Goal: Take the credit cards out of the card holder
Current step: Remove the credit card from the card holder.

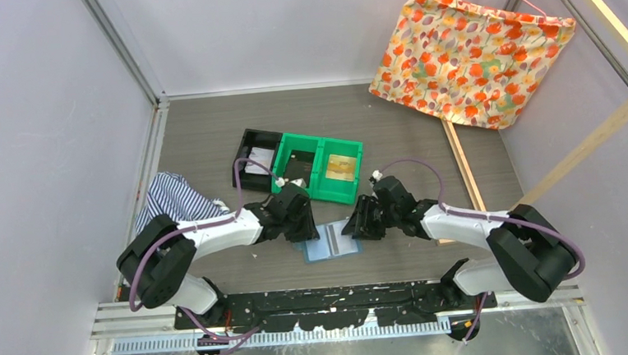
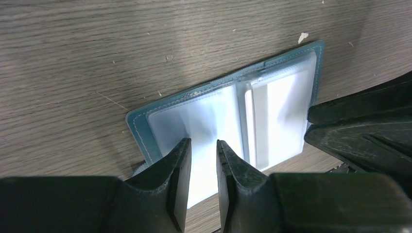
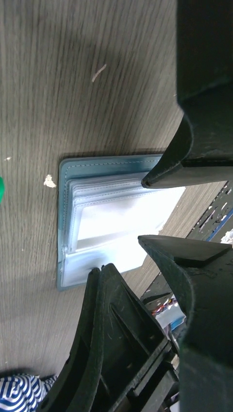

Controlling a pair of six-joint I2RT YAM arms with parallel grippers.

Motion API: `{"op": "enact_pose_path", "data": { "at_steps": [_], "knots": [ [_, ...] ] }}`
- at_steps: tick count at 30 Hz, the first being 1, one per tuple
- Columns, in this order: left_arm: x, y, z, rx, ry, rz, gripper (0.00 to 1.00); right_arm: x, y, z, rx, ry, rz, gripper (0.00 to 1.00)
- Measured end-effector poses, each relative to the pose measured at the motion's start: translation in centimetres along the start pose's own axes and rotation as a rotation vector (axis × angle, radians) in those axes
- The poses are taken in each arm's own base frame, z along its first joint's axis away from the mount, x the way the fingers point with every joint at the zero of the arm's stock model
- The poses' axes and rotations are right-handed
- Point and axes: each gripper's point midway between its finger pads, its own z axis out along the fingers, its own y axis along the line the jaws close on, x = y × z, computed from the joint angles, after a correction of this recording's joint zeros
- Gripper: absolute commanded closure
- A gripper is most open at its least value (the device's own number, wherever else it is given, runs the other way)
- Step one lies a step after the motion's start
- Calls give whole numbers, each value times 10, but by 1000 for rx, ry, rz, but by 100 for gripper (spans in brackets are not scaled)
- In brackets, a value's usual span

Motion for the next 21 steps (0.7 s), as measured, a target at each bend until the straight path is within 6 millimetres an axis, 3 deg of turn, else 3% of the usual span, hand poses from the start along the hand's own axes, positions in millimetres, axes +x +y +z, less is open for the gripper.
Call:
{"op": "enact_pose_path", "data": {
  "at_steps": [10,21],
  "knots": [
    [0,-1,0,7,1,0,73,7,8,8,-60,59,-5,56],
    [1,0,0,7,4,4,74,8,17,-3,-94,56,-38,55]
  ]
}}
